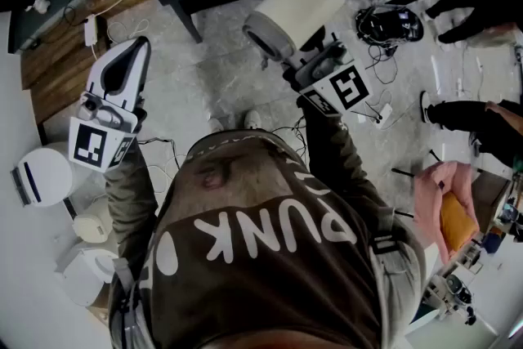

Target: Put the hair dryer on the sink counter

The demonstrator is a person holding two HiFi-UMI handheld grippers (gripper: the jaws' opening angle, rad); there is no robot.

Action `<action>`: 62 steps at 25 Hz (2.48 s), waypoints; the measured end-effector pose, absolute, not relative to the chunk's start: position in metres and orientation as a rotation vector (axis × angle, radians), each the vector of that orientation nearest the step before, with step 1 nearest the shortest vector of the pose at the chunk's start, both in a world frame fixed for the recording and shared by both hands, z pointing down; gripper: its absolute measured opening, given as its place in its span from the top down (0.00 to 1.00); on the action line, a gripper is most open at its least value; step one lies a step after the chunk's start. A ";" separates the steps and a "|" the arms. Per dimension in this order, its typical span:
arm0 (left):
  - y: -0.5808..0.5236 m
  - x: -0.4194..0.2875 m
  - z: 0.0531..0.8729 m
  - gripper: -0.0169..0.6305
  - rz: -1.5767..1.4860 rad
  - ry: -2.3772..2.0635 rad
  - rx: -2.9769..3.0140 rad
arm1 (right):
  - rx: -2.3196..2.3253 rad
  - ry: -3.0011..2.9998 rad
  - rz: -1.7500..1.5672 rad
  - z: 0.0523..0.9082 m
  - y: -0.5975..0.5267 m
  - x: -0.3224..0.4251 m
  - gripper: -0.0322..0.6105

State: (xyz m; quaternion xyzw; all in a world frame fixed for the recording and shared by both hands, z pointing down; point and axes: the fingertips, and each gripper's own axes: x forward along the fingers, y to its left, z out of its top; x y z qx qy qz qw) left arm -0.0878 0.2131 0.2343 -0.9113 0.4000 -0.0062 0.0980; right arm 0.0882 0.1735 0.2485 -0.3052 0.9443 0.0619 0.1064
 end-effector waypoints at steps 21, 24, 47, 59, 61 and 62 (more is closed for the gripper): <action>0.193 -0.067 0.246 0.96 -0.049 1.209 -2.699 | -0.829 2.807 0.134 0.264 0.155 0.095 0.70; 0.186 -0.057 0.248 0.96 -0.060 1.224 -2.691 | -0.807 2.811 0.125 0.266 0.147 0.103 0.70; -0.019 -0.089 0.281 0.96 -0.080 1.138 -2.709 | -0.847 2.848 0.067 0.293 -0.044 0.050 0.71; -0.181 -0.155 0.323 0.96 -0.119 1.029 -2.761 | -0.952 3.029 -0.188 0.347 -0.228 -0.063 0.71; -0.198 -0.155 0.332 0.96 -0.134 1.018 -2.764 | -0.965 3.080 -0.256 0.361 -0.253 -0.073 0.71; -0.205 -0.153 0.337 0.96 -0.138 1.018 -2.767 | -0.969 3.103 -0.295 0.370 -0.265 -0.078 0.71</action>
